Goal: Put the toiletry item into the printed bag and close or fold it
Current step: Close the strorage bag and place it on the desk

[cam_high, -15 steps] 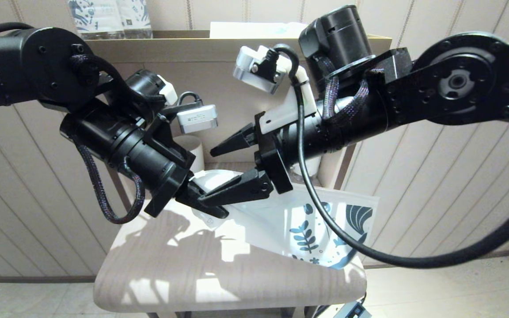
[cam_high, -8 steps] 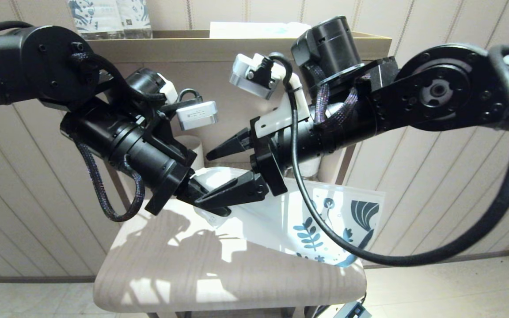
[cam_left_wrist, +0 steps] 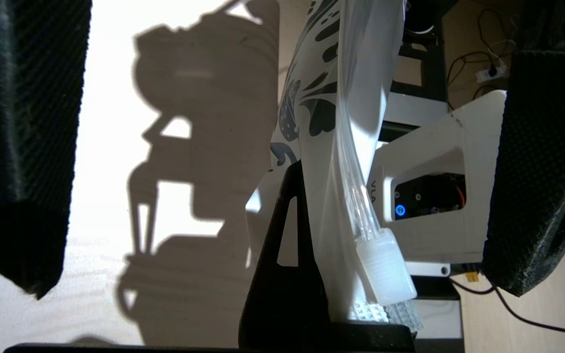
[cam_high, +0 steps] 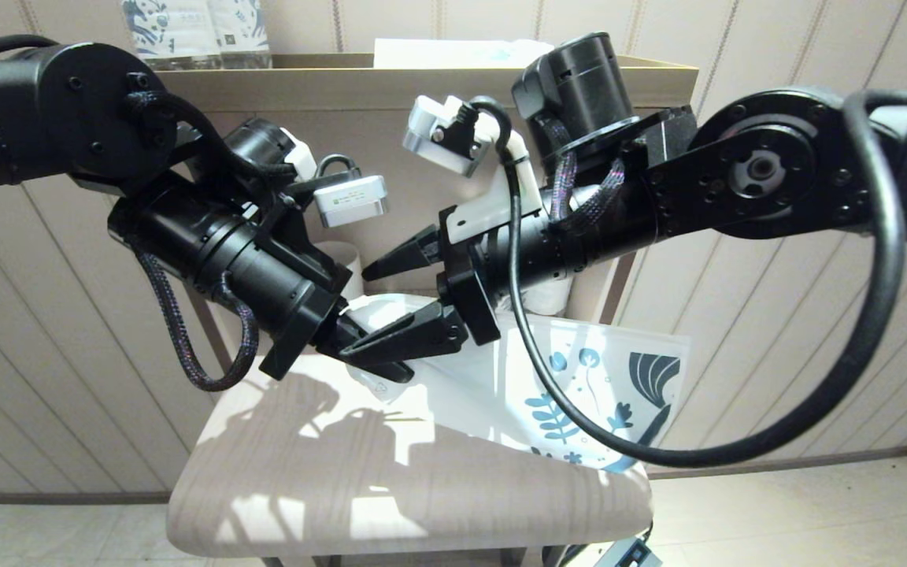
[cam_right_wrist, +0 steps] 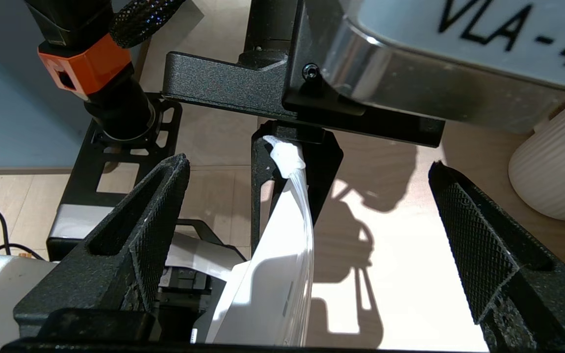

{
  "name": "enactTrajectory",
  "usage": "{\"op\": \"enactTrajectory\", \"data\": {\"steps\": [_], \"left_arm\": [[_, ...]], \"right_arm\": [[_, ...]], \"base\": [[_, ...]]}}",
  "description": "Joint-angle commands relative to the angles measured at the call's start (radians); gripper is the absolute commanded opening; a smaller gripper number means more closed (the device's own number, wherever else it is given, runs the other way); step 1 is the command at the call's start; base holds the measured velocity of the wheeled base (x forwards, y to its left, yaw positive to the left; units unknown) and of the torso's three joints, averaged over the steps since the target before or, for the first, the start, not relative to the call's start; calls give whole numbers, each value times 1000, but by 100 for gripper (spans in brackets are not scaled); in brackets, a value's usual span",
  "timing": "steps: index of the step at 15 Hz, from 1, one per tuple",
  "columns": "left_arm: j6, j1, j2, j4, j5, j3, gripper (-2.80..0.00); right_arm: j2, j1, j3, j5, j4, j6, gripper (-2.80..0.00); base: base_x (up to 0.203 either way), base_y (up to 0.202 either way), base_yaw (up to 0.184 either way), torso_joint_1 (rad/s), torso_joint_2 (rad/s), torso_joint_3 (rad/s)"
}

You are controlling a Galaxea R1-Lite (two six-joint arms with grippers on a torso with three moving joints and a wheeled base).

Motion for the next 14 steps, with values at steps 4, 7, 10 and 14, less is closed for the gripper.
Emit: {"op": "enactTrajectory", "data": {"steps": [4,7,10,14], "left_arm": [[5,0,3,6,-3,3,-280],[5,0,1,4,-5,1,-280],[5,0,3,3,-8,0,-280],[-3,0,1,4,-34,0,-280]], "right_arm": [[-10,-13,0,4,-6,-3,0],[-4,-13,0,4,-9,-3,0],[-2,-13,-5,4,-18,-1,0],[0,-13,-5,4,-27,2,0]], "base": [[0,0,0,0,0,0],[0,0,0,0,0,0],[0,0,0,0,0,0],[0,0,0,0,0,0]]}}
